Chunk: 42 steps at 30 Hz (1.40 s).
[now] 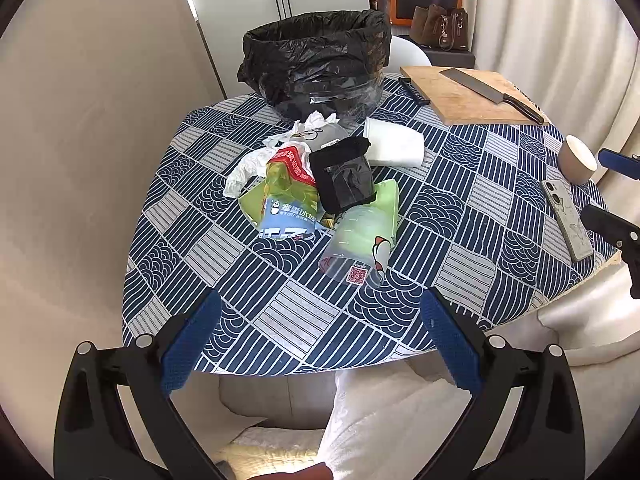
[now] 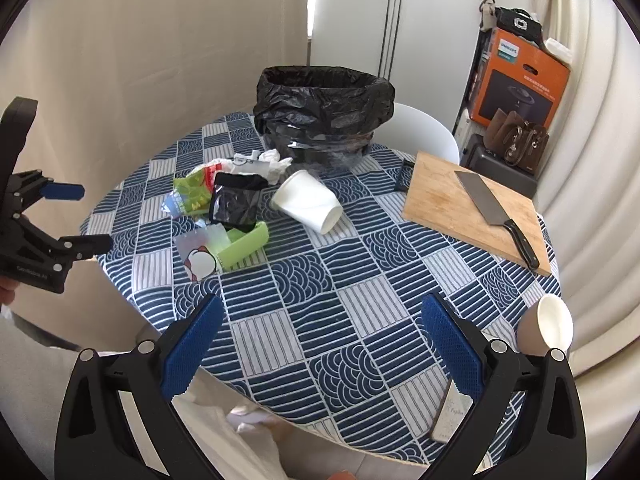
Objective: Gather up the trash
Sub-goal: 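Move both tools toward the trash pile on the table, then grasp the white paper cup with the right tool while the left tool grasps the clear plastic cup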
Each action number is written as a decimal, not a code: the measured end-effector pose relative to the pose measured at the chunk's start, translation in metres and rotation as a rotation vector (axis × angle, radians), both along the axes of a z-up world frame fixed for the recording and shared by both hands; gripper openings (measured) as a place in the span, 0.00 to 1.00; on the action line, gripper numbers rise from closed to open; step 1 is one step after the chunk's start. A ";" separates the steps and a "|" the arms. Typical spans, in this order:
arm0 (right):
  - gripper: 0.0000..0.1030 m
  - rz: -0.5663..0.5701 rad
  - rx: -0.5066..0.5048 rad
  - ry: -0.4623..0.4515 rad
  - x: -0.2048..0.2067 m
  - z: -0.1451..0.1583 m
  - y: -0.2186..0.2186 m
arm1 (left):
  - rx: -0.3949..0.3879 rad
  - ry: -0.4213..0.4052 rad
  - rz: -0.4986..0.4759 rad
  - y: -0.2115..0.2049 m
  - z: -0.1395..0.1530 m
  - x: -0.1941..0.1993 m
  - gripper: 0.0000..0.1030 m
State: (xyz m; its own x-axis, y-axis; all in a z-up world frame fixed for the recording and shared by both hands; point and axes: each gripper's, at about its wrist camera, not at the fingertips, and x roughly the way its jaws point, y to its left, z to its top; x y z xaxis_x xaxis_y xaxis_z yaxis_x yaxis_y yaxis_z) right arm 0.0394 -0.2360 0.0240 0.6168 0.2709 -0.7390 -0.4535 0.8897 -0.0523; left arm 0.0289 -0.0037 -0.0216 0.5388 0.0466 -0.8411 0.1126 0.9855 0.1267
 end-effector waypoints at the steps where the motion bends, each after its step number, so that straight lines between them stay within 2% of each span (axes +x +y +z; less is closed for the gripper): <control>1: 0.92 0.005 -0.008 -0.001 0.003 0.000 0.001 | -0.003 0.008 -0.007 -0.001 -0.002 0.003 0.94; 9: 0.92 0.021 -0.056 0.011 0.028 -0.004 0.008 | -0.013 0.059 -0.061 -0.008 -0.027 0.021 0.94; 19: 0.92 0.058 -0.112 0.050 0.071 -0.027 0.022 | -0.007 0.104 -0.148 -0.014 -0.064 0.047 0.94; 28: 0.92 0.174 -0.192 0.103 0.123 -0.056 0.048 | 0.005 0.140 -0.194 -0.019 -0.089 0.072 0.94; 36: 0.92 0.328 -0.288 0.139 0.167 -0.094 0.078 | 0.015 0.183 -0.256 -0.025 -0.104 0.085 0.94; 42: 0.92 0.420 -0.341 0.119 0.189 -0.108 0.100 | 0.020 0.179 -0.287 -0.027 -0.108 0.089 0.94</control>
State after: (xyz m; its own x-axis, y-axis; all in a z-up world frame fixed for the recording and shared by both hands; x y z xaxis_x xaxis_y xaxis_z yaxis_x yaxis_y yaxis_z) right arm 0.2284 -0.1359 -0.0835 0.4143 0.2089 -0.8858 -0.7861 0.5727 -0.2326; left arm 0.1183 -0.0309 -0.1301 0.3765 -0.0678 -0.9240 0.4070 0.9080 0.0992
